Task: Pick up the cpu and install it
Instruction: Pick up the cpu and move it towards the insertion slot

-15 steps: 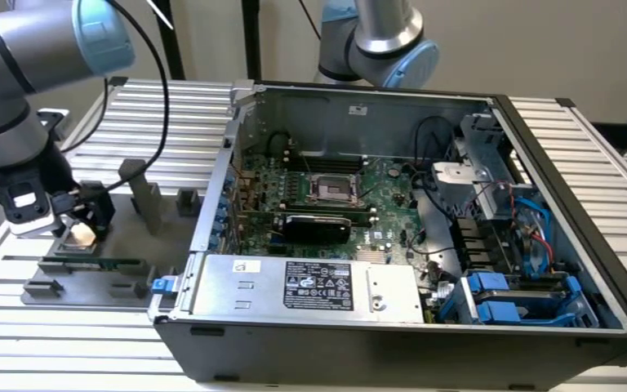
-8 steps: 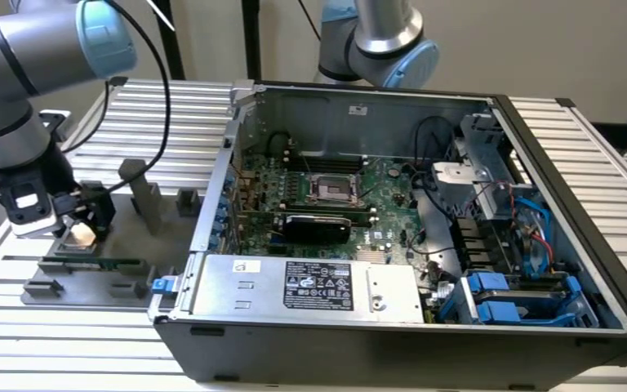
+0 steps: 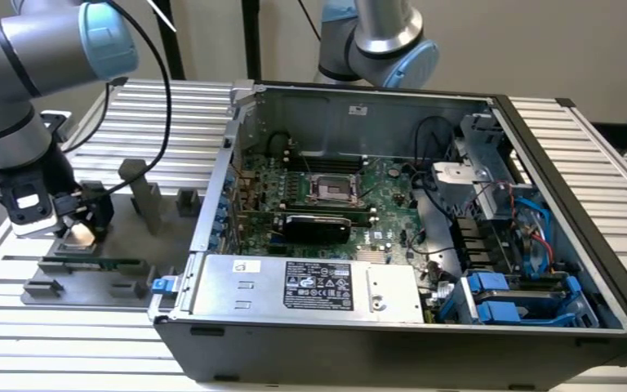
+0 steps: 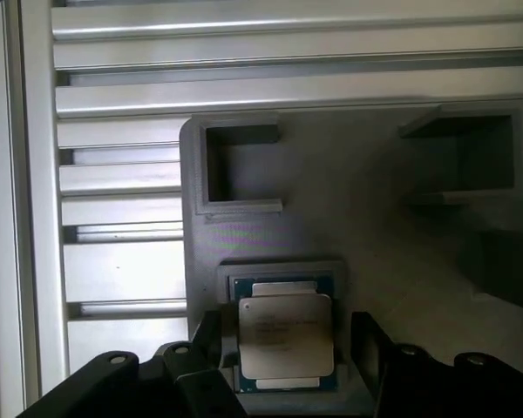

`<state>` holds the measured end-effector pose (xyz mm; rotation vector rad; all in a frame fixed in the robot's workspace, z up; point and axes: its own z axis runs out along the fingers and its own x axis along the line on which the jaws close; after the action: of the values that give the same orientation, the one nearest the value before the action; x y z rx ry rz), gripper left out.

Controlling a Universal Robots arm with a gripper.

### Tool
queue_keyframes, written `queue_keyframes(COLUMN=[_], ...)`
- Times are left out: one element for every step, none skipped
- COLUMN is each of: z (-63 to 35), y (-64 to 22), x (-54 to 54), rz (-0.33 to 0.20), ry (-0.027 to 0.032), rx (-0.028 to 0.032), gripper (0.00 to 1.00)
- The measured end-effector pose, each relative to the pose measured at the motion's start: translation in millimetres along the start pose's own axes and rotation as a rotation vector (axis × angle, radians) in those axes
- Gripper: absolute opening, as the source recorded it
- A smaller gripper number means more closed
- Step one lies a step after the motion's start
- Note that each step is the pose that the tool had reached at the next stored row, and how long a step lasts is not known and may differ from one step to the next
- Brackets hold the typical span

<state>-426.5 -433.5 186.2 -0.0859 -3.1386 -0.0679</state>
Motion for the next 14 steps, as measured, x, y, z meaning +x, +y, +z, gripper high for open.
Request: queue_keyframes(z=[0.0, 0.0, 0.1, 0.1, 0.0, 0.1, 0.2, 0.3, 0.4, 0.5, 0.7, 1.0, 1.5, 1.9], y=[0.1, 0.1, 0.2, 0.2, 0.3, 0.4, 0.5, 0.6, 0.7, 0.7, 0.8, 0.8, 0.8, 0.8], x=[0.0, 0.0, 0.0, 0.0, 0.0, 0.0, 0.0, 0.0, 0.0, 0.0, 0.0, 0.0, 0.0, 0.0], rz=[0.000, 0.000, 0.000, 0.000, 0.000, 0.000, 0.000, 0.000, 0.000, -0.001, -0.001, -0.001, -0.001, -0.001], ry=[0.0003, 0.0003, 0.0004, 0.0004, 0.0005, 0.0004, 0.0004, 0.0004, 0.0004, 0.0005, 0.0006, 0.0007, 0.0006, 0.0007], rx=[0.0005, 0.0009, 0.0013, 0.0017, 0.0021, 0.0024, 0.0027, 0.0029, 0.0032, 0.0033, 0.0035, 0.0035, 0.0035, 0.0035], gripper=[0.69, 0.69, 0.62, 0.62, 0.62, 0.62, 0.62, 0.62, 0.62, 0.62, 0.62, 0.62, 0.62, 0.62])
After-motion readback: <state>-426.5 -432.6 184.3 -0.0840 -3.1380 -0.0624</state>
